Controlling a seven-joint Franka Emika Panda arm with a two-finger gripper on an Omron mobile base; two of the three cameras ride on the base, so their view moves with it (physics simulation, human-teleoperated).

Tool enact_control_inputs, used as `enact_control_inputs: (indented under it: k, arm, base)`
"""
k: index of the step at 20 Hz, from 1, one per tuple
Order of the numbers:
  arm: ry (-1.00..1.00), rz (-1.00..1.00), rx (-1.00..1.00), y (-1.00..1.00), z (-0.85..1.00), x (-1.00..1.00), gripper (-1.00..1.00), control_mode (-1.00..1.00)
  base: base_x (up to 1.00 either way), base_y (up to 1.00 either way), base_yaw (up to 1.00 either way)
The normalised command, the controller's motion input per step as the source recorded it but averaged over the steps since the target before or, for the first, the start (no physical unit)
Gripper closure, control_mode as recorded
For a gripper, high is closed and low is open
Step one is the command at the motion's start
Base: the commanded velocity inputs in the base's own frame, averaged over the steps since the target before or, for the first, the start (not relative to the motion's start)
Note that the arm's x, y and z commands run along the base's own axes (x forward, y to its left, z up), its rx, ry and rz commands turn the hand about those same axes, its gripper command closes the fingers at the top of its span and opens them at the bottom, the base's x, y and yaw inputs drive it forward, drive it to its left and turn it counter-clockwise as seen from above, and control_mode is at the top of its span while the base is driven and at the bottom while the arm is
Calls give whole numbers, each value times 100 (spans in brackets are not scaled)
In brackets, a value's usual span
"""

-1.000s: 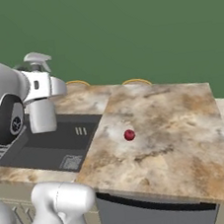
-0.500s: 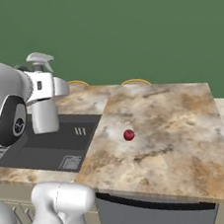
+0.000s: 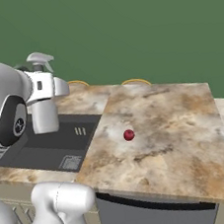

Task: Open the cabinet. Pick the spray and place it next to the sink. Then close the cabinet.

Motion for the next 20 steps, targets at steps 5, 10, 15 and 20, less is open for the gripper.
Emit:
enact_control_inputs:
  k: [5,10,15,20]
  arm:
    - [1,0,0,0,-3,4,100,-100]
    - [18,0,0,-2,-38,36,100,-100]
    - [27,0,0,0,-81,45,100,-100]
    - [-3,0,0,0,-83,43,100,-100]
  base:
    - [0,0,0]
    - [0,0,0]
    - [0,0,0]
    - [0,0,0]
